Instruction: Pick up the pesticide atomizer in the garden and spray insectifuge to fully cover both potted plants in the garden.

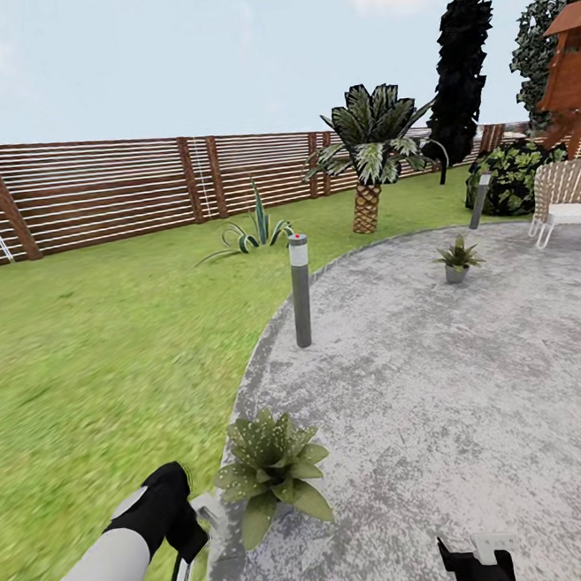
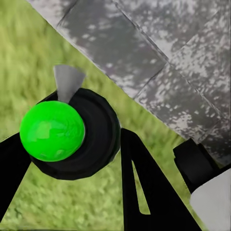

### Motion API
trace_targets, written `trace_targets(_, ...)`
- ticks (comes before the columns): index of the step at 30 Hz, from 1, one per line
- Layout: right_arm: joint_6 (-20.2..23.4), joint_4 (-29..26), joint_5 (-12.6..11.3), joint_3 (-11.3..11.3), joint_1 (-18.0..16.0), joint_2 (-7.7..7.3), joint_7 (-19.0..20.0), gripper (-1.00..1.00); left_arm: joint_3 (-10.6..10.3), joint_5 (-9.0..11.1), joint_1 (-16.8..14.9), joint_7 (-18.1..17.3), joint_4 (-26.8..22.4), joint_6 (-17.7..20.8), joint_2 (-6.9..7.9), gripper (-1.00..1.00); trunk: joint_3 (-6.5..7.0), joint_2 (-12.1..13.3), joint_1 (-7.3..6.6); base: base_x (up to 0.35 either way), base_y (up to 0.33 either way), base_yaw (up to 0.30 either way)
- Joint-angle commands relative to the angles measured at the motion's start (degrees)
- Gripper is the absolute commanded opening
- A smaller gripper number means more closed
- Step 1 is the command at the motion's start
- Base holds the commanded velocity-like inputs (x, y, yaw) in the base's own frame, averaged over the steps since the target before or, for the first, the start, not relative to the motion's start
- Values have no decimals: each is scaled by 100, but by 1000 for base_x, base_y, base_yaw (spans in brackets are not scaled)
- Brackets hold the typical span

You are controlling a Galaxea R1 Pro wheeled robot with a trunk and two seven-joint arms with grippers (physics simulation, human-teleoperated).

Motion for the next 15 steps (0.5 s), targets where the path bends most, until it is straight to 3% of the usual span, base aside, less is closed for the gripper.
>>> trace_targets(1, -14, 1, -60, 33, -2, -1, 27, 100, 76, -26, 53, -12, 24, 34, 11, -100, -5, -2, -1, 0, 0, 0)
trace_targets(4, -14, 1, -59, 33, -2, -1, 27, 100, 99, -36, 208, 68, 102, 24, -26, -100, -5, -2, -1, 0, 0, 0)
trace_targets(15, -14, 1, -70, 33, -2, 7, 27, 100, 147, -14, 230, 150, 33, 39, -167, -100, -5, -2, -1, 0, 0, 0)
